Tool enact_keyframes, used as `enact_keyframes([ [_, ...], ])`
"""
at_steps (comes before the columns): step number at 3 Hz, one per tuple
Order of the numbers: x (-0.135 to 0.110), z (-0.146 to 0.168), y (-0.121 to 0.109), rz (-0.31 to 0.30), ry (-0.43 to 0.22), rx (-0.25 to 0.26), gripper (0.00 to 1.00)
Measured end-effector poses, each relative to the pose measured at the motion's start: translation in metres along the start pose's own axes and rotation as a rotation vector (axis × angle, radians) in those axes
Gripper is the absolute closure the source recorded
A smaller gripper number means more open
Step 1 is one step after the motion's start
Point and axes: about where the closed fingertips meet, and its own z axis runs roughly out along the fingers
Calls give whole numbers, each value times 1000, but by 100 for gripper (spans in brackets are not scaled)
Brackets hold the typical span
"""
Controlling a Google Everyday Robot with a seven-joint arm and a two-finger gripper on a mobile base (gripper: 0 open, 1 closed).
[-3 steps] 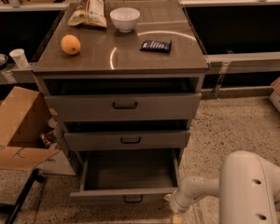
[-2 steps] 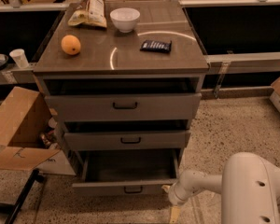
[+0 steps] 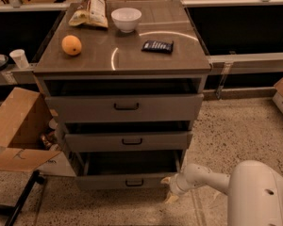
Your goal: Close bottom drawer
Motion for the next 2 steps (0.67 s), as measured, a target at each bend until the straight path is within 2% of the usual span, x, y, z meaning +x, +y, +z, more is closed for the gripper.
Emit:
enact_keyframes([
  [1, 8, 4, -26, -1, -19, 47, 61],
  [2, 18, 8, -45, 13, -28, 76, 57],
])
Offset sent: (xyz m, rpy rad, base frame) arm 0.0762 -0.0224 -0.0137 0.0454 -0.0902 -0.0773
